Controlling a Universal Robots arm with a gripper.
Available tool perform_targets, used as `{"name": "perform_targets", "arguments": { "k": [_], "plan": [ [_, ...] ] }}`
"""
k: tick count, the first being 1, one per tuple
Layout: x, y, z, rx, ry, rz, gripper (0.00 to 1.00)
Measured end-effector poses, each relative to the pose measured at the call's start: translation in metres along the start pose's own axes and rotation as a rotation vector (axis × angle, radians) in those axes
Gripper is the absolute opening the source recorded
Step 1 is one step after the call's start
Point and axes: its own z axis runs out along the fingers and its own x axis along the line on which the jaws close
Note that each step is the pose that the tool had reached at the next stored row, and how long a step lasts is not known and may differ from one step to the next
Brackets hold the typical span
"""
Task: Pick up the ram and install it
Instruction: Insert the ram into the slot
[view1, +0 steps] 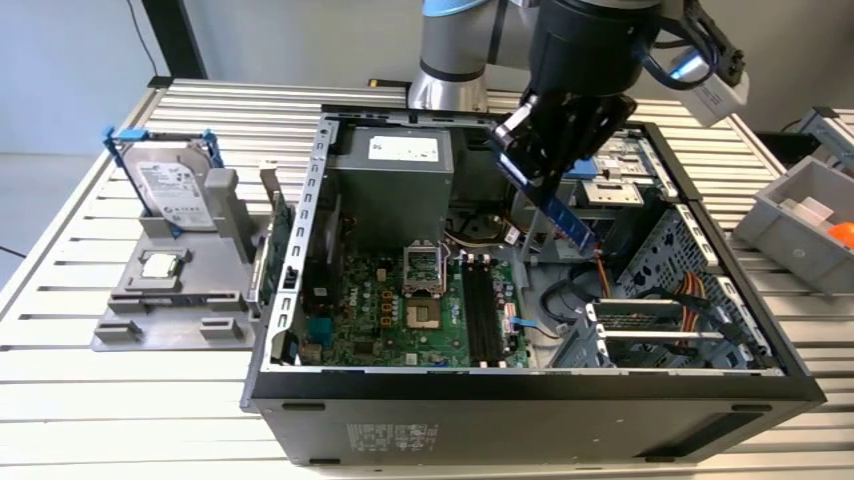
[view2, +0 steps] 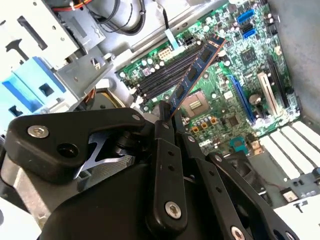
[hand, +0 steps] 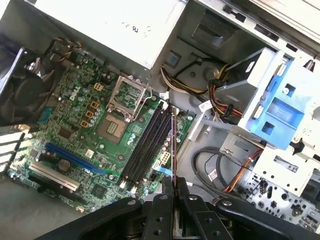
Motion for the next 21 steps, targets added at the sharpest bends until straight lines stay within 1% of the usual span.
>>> {"name": "perform_targets", "arguments": {
  "k": [11,16,21],
  "plan": [
    [0.0,0.0,0.0,0.0078,-0.0003,0.175,0.0],
    [0.0,0.0,0.0001,0.0107,-0.0005,0.245,0.0],
    [0.0,0.0,0.0001,0.0134,-0.0007,0.306,0.0]
  ]
}}
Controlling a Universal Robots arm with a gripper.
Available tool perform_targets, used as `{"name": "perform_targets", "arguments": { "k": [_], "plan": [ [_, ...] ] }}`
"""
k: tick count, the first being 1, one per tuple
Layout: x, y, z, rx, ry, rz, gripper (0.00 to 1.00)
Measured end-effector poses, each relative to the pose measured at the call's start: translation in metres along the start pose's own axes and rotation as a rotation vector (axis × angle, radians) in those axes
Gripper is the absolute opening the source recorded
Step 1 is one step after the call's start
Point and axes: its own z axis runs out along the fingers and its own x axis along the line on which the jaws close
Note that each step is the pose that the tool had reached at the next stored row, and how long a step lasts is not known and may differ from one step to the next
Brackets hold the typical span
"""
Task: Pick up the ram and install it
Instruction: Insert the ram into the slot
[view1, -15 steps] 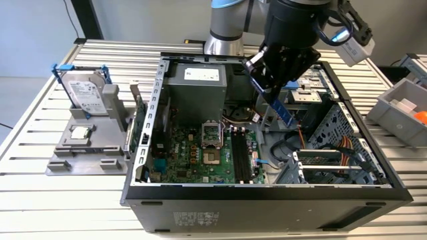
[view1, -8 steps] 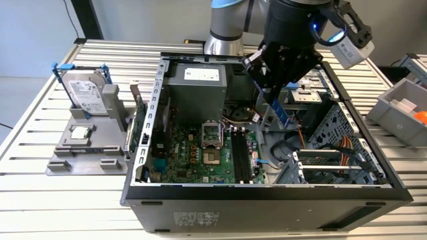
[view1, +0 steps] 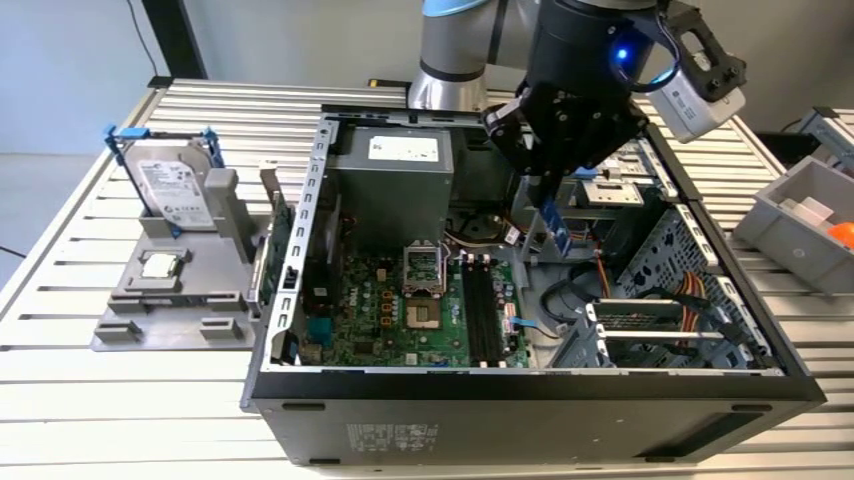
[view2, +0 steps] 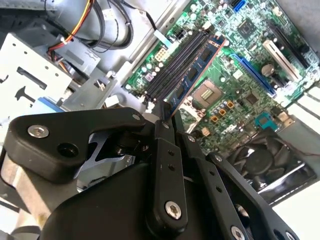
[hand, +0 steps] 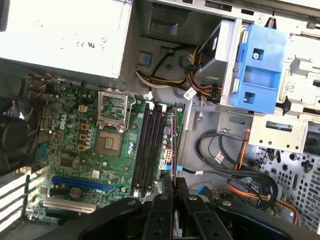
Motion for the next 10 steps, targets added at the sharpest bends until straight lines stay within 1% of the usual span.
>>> {"name": "perform_targets", "arguments": {
  "k": [4,10],
  "plan": [
    [0.0,0.0,-0.0001,0.0012,0.0001,0.022,0.0],
    [0.0,0.0,0.0009,0.0016,0.0001,0.025,0.0]
  ]
}}
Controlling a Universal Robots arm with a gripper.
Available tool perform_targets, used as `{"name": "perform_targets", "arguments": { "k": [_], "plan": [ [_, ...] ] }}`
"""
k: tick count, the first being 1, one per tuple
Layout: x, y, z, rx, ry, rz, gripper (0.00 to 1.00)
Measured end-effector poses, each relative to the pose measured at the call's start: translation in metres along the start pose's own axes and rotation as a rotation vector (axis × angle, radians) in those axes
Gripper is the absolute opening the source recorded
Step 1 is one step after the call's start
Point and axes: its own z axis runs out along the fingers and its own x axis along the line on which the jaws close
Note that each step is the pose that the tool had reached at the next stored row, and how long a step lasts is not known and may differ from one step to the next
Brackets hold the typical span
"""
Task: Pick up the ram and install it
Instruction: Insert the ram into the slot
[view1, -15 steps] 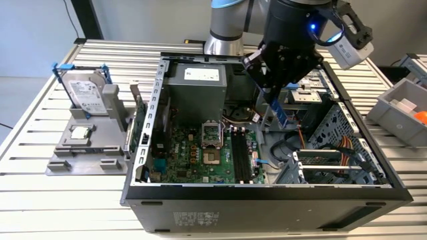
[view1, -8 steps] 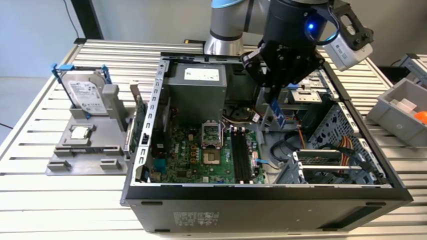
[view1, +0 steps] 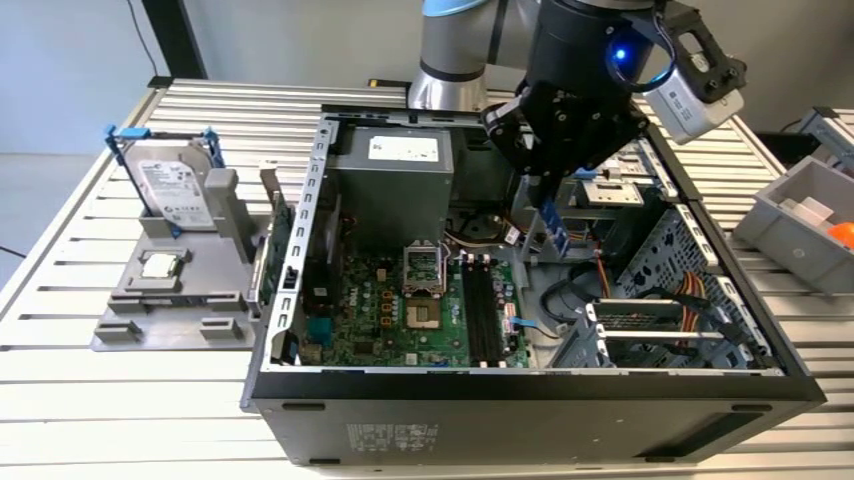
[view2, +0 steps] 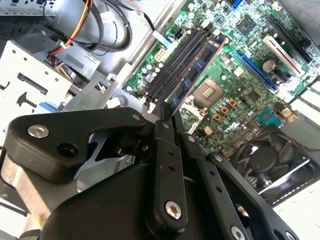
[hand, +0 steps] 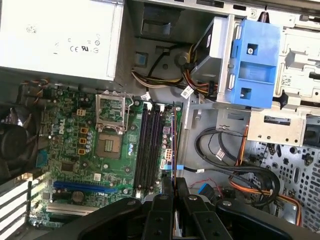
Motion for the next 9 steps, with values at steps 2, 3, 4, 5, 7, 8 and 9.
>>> {"name": "perform_targets", "arguments": {
  "k": [2,3,4,5,7,8,9],
  "plan": [
    [0.0001,0.0,0.0013,0.0003,0.0001,0.0,0.0],
    [0.0001,-0.0001,0.0024,-0.0002,-0.0001,0.001,0.0],
    [0.0001,0.0,0.0031,0.0003,0.0001,0.002,0.0],
    [0.0002,0.0,0.0041,0.0002,0.0,0.004,0.0],
    [0.0002,-0.0001,0.0059,0.0002,0.0,0.007,0.0],
    [0.0001,0.0,0.0067,0.0005,0.0001,0.008,0.0],
    [-0.0001,-0.0001,0.0078,0.0003,0.0,0.009,0.0]
  ]
}}
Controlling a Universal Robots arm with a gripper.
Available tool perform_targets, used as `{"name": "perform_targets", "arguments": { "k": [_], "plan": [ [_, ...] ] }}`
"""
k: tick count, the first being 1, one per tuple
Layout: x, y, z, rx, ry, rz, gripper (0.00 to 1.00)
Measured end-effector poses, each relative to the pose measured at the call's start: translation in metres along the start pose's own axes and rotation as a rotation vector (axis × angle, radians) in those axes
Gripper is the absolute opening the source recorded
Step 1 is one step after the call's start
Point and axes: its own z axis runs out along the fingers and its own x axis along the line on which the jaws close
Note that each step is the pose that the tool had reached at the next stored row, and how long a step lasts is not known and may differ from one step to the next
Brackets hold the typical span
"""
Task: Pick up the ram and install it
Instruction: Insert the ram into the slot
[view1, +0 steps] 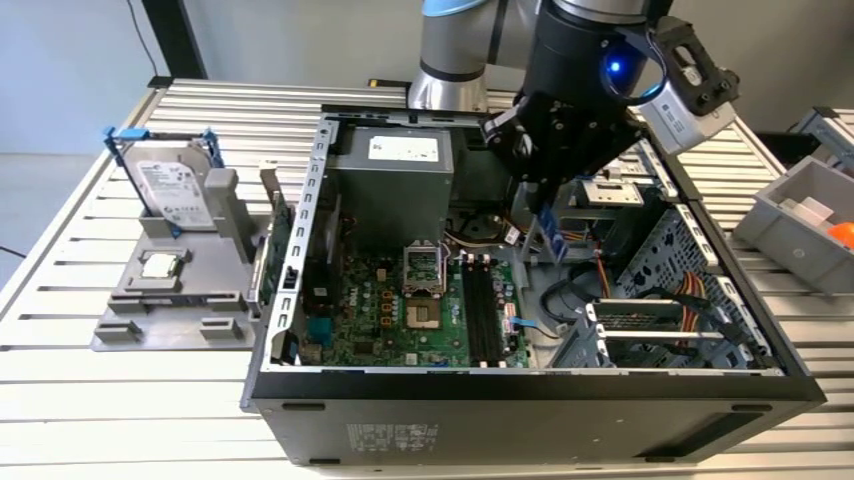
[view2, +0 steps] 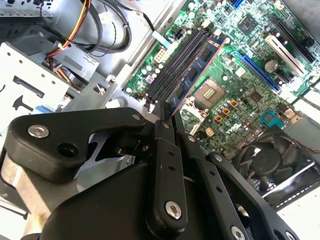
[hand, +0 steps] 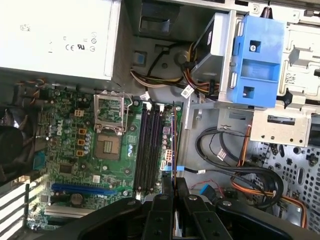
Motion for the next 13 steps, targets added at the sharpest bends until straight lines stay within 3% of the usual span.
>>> {"name": "perform_targets", "arguments": {
  "k": [11,13],
  "plan": [
    [-0.002,-0.0002,0.0031,0.0001,0.003,0.004,0.0],
    [-0.0021,-0.0001,0.0033,-0.0003,0.0059,0.004,0.0]
  ]
}}
